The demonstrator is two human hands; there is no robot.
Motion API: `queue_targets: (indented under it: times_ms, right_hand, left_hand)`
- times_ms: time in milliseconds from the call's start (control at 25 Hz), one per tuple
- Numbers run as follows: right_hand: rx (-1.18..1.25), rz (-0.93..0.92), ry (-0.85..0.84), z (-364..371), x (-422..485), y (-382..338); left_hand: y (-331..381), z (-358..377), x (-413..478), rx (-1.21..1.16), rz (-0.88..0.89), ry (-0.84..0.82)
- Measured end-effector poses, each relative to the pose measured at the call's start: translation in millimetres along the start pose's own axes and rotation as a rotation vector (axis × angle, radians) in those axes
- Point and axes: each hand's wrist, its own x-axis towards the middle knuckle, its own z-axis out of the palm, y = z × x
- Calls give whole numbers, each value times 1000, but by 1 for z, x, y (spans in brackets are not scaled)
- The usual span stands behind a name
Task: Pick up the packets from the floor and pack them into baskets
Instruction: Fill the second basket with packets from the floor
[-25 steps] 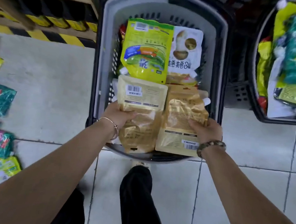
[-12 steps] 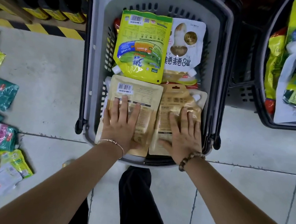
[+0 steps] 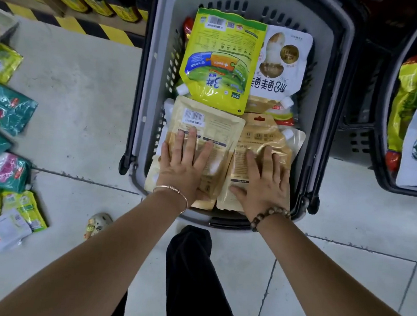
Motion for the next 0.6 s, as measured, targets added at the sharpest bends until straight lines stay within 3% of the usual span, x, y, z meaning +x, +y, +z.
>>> queue_targets:
  times_ms: [120,280,480,600]
  right_hand:
    - [25,-32,60,-21,-3,-12]
    - [125,-151,138,-53,-6,-63]
    - [222,-310,234,-63,-12,-176]
    - [180,-396,137,-47,-19,-261]
  left_hand:
    - [-14,-25,-9,-289,-11,108]
    - [-60,-47,-44,-682,-175,381]
    - [-157,-31,-105,-922,-370,498]
    - [-227,-3,-150,-992,-511,528]
